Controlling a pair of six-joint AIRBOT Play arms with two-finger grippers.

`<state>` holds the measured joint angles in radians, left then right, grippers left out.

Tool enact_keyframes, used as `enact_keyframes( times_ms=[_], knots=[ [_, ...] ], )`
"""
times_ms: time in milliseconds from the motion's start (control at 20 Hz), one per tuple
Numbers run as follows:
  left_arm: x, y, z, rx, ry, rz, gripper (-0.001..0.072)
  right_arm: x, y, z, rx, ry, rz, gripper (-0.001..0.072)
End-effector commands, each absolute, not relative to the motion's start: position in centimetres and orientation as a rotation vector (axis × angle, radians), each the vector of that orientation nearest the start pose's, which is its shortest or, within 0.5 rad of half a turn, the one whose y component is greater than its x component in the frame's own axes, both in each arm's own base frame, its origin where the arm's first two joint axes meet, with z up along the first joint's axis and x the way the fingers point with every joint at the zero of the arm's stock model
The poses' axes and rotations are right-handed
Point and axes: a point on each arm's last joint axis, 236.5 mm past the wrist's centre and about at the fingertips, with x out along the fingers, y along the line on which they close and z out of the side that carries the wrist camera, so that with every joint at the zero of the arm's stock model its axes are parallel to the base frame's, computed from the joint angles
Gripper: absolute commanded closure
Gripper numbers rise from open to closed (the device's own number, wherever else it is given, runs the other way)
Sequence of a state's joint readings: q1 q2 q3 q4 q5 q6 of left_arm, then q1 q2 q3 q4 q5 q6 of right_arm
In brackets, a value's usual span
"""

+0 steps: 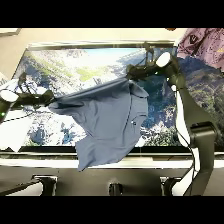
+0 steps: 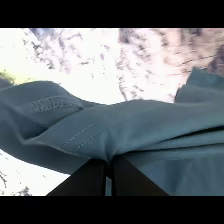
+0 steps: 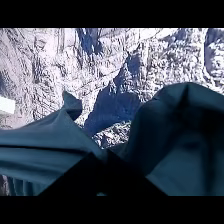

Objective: Fold the clothes and pants, and hang the long-sleeved shirts on hangers.

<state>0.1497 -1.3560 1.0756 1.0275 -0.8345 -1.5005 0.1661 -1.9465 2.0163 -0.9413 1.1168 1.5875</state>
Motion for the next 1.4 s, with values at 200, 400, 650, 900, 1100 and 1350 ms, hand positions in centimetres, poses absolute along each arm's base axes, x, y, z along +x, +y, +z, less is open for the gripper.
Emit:
enact_keyframes(
  times_ms=[200,400,650,900,1100,1350],
  knots=[
    [44.8,-2.0,-4.9,-0.581,1.094,-0.025,0.0693,54.2,22.8,4.4,0.520,1.165,0.564,0.0263],
    [44.8,-2.0,-4.9,-0.585,1.095,-0.024,0.0693,48.6,15.3,8.4,0.263,1.269,0.537,0.0257],
    [44.3,-2.3,-5.0,-0.587,1.116,-0.032,0.0693,41.4,9.6,11.4,0.250,1.326,0.461,0.0256],
    [43.9,-2.5,-5.2,-0.588,1.138,-0.040,0.0693,29.1,13.8,3.5,0.492,1.489,0.465,0.0210],
    [43.6,-2.6,-5.2,-0.590,1.149,-0.044,0.0693,20.8,17.4,-2.5,0.616,1.546,0.456,0.0210],
    [43.1,-2.9,-5.4,-0.592,1.175,-0.054,0.0693,16.6,21.1,-7.4,0.640,1.582,0.454,0.0211]
  ],
)
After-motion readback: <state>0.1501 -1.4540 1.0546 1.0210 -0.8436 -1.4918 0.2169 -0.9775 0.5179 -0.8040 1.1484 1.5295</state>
